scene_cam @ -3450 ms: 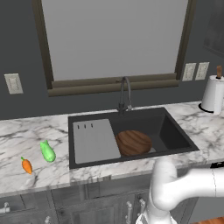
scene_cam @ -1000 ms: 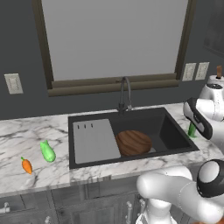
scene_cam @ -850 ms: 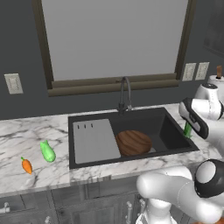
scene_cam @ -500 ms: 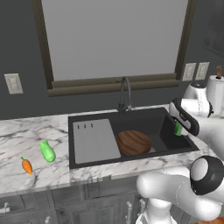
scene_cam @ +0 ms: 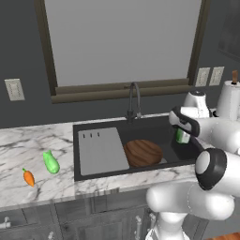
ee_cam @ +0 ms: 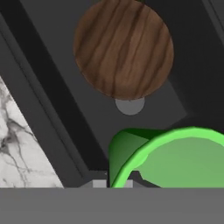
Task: Remove the corn and carrot from the sink. Then move the bowl and cup from the counter to the sink for washing.
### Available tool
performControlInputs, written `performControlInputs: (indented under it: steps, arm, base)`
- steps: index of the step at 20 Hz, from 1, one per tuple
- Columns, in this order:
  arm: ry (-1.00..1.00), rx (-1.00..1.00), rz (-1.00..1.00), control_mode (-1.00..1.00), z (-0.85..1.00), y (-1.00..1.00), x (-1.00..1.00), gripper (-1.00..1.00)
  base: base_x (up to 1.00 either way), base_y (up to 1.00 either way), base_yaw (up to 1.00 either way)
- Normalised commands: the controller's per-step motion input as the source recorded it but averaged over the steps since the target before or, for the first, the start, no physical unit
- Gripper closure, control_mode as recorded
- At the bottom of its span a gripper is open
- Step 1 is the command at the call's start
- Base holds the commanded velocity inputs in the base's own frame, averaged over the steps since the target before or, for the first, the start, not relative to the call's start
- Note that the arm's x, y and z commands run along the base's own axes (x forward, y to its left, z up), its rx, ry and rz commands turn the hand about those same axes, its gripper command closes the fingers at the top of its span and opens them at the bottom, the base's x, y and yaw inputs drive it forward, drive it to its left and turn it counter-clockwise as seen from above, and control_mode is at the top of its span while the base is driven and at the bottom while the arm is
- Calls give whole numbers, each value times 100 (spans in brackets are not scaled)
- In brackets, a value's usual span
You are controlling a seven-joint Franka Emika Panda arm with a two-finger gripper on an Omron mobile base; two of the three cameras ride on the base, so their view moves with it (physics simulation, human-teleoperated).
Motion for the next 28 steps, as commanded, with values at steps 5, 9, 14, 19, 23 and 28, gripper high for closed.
performControlInputs:
  steps: [5,9,14,19,23,28]
  arm:
    - [2,-2,0,-100,-28,7,37,100]
    - [5,-3,0,-100,-28,0,36,100]
    - [5,-1,1,-100,-28,0,25,100]
    - [0,0,1,-100,-26,-1,15,100]
    - [0,0,0,-100,-26,-8,9,100]
    - [0,0,0,-100,-29,-10,5,100]
  base:
    - [0,0,0]
    - [0,0,0]
    - [0,0,0]
    - [0,0,0]
    - [0,0,0]
    - [0,0,0]
